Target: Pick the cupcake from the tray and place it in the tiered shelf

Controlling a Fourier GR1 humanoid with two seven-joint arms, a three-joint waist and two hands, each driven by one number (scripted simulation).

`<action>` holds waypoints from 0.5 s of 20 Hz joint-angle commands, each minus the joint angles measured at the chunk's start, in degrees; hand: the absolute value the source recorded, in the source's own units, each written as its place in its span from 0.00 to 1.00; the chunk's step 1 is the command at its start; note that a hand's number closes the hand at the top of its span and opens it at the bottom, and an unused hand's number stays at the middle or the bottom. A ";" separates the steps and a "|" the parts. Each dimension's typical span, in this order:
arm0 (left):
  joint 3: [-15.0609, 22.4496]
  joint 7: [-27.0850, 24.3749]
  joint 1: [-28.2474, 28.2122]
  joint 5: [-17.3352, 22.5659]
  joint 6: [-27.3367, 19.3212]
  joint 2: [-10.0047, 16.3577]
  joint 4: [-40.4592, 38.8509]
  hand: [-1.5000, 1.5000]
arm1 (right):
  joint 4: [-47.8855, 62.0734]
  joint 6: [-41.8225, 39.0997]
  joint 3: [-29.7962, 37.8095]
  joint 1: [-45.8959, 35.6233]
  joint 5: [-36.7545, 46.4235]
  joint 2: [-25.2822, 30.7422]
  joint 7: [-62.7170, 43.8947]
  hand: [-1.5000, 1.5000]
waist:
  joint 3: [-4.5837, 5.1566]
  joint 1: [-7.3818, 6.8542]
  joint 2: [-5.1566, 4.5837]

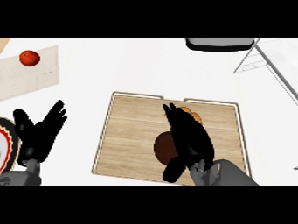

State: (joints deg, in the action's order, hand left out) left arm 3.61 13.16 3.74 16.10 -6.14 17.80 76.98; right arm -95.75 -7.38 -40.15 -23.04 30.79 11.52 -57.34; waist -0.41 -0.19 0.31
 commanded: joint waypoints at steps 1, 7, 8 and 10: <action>0.05 -1.22 -5.09 -0.68 1.70 -0.48 0.42 0.50 | 3.33 -0.90 2.20 0.27 2.81 -0.70 2.57 0.00 | 0.41 -0.14 -0.29; -1.79 0.65 -1.18 -1.64 2.04 -1.80 -1.49 0.50 | 6.04 0.70 4.11 2.79 6.40 -4.62 8.51 0.00 | 0.41 0.08 -0.31; -2.86 -0.97 -0.12 -1.69 3.70 -0.73 -4.47 0.50 | 8.18 1.90 3.20 3.56 7.38 -5.01 10.34 0.00 | 0.41 0.12 -0.35; -1.17 -2.99 1.59 -3.87 1.46 -4.16 -6.83 0.50 | 12.73 3.65 5.37 1.60 7.85 -5.95 14.21 0.00 | 0.42 0.15 -0.43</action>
State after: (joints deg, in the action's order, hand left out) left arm 1.51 12.79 3.53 14.74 -3.85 16.71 76.36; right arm -88.88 -5.97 -36.26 -20.74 36.85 7.77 -48.22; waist -0.36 -0.15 0.41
